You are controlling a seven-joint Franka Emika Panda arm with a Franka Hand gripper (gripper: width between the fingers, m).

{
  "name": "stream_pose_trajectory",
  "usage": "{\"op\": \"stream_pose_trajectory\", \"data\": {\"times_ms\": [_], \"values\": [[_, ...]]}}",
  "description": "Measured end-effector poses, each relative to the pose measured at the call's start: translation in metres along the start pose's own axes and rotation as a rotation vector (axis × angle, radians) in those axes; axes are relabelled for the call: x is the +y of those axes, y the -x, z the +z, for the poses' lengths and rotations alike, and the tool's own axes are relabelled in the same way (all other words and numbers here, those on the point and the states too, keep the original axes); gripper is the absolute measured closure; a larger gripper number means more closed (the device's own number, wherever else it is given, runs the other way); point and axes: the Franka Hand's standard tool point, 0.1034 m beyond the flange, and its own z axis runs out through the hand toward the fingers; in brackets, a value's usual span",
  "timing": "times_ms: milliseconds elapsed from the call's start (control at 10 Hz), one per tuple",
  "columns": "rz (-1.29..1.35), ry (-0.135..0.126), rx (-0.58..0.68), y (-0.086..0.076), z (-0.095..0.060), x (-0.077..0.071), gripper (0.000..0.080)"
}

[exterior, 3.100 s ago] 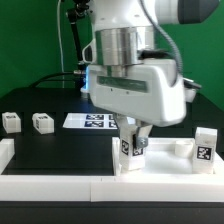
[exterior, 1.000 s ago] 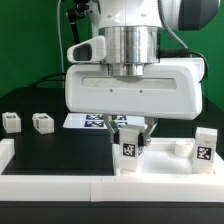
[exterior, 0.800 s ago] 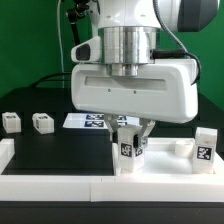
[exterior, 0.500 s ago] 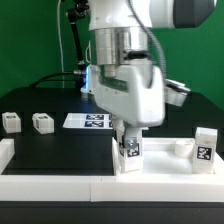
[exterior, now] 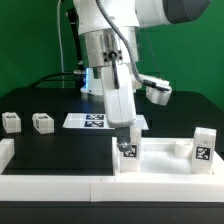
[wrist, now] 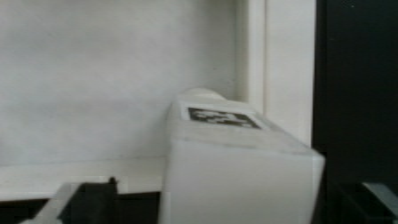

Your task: Assemble square table

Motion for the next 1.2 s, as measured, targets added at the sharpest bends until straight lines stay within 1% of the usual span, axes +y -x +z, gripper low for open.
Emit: {"op": "stream_pose_trajectory", "data": {"times_ms": [100, 200, 300, 400, 600, 700, 800, 900, 1000, 1100, 1200], "values": [[-0.182, 0.02, 0.03, 0.005, 0.0, 0.0, 0.0181], [-0.385, 0.05, 0.037, 0.012, 0.0, -0.001, 0.0181], [-0.577, 0.076, 0.016, 0.018, -0.003, -0.003, 0.0156], [-0.635, 0.067, 0.024, 0.015, -0.002, -0.004, 0.0151], [-0.766, 0.073, 0.023, 0.013, -0.002, -0.004, 0.015], [-0.84, 0.079, 0.027, 0.013, -0.002, -0.004, 0.015], [-1.172, 0.117, 0.071, 0.018, -0.001, -0.006, 0.015], [-1.351, 0.122, 0.093, 0.023, 0.0, -0.01, 0.015], [-1.317, 0.118, 0.091, 0.022, 0.0, -0.01, 0.015], [-1.317, 0.118, 0.092, 0.022, 0.0, -0.01, 0.0254], [-1.316, 0.118, 0.092, 0.021, 0.0, -0.01, 0.0439]]}}
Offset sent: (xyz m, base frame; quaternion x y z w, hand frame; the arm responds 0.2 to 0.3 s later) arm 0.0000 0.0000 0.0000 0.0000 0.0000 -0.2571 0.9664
